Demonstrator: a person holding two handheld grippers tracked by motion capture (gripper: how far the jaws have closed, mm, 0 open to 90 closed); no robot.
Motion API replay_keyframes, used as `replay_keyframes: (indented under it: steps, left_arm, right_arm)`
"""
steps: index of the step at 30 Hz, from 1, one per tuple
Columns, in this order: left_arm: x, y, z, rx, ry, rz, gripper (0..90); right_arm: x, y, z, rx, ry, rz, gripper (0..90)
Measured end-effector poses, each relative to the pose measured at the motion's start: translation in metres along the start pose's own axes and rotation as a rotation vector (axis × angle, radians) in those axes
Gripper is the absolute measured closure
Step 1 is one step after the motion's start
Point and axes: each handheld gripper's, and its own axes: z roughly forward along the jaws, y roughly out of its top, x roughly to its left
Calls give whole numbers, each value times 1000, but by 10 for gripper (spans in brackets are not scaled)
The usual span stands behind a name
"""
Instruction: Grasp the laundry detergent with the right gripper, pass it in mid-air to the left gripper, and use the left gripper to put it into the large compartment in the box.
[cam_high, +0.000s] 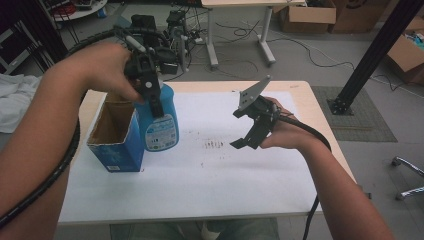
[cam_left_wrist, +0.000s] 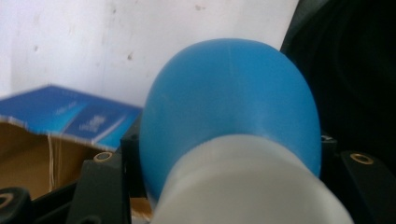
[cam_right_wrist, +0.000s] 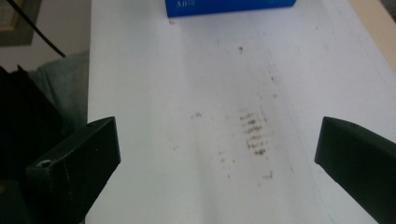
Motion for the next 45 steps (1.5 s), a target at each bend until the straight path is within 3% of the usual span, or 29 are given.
replay_keyframes:
  steps: [4, 6, 7, 11, 12, 13, 16, 19, 20, 21, 22, 27, 30, 31, 32, 33, 34, 36, 40, 41, 45]
  left_arm:
    - [10, -9, -11, -6, -7, -99, 386]
    - [12, -11, -13, -10, -9, -115, 386]
    - [18, -15, -19, -22, -9, -188, 386]
    - [30, -22, -30, -26, 22, -335, 387]
    - [35, -26, -34, -37, 42, -403, 387]
    - [35, -26, -34, -37, 42, -403, 387]
    - [42, -32, -40, -53, 53, -495, 387]
    - [54, -46, -47, -66, 44, -630, 387]
    - [54, -46, -47, -66, 44, -630, 387]
    - [58, -53, -49, -65, 43, -696, 387]
    - [58, -53, -49, -65, 43, -696, 387]
    - [66, -72, -50, -49, 67, -809, 388]
    - [69, -78, -49, -52, 72, -828, 388]
    - [73, -86, -47, -58, 65, -863, 388]
    - [73, -86, -47, -58, 65, -863, 388]
    - [76, -94, -43, -77, 61, -900, 388]
    - [76, -94, -43, -77, 61, -900, 388]
    - [82, -102, -37, -109, 62, -954, 389]
    - [88, -108, -28, -101, 64, -990, 388]
    - [91, -110, -22, -99, 67, -1020, 389]
    - [95, -113, -12, -83, 70, -1037, 389]
  right_arm:
    - [-3, 0, 0, 77, 32, -12, 0]
    - [-3, 0, 1, 93, 41, -18, 0]
    - [-4, 0, 2, 113, 58, -26, 0]
    - [-3, 0, 3, 149, 68, -39, 0]
    - [-3, 0, 4, 158, 66, -42, 0]
    - [-3, 0, 4, 158, 66, -42, 0]
    - [-4, -1, 2, 197, 71, -41, 0]
    - [-6, -2, 1, 246, 70, -38, 0]
    - [-6, -2, 1, 246, 70, -38, 0]
    - [-7, -3, -1, 270, 67, -36, 0]
    - [-8, -3, -2, 278, 68, -37, 0]
    - [-10, -2, -7, 313, 64, -40, 0]
    - [-12, -1, -8, 331, 62, -42, 0]
    - [-12, -1, -8, 335, 62, -45, 0]
    - [-12, -1, -8, 335, 62, -45, 0]
    - [-14, -1, -8, 339, 61, -49, 0]
    - [-14, -1, -8, 339, 61, -49, 0]
    - [-14, 0, -7, 339, 65, -49, 0]
    - [-14, 0, -5, 344, 69, -51, 0]
    - [-15, 0, -5, 347, 67, -50, 0]
    - [-15, 0, -6, 345, 67, -47, 0]
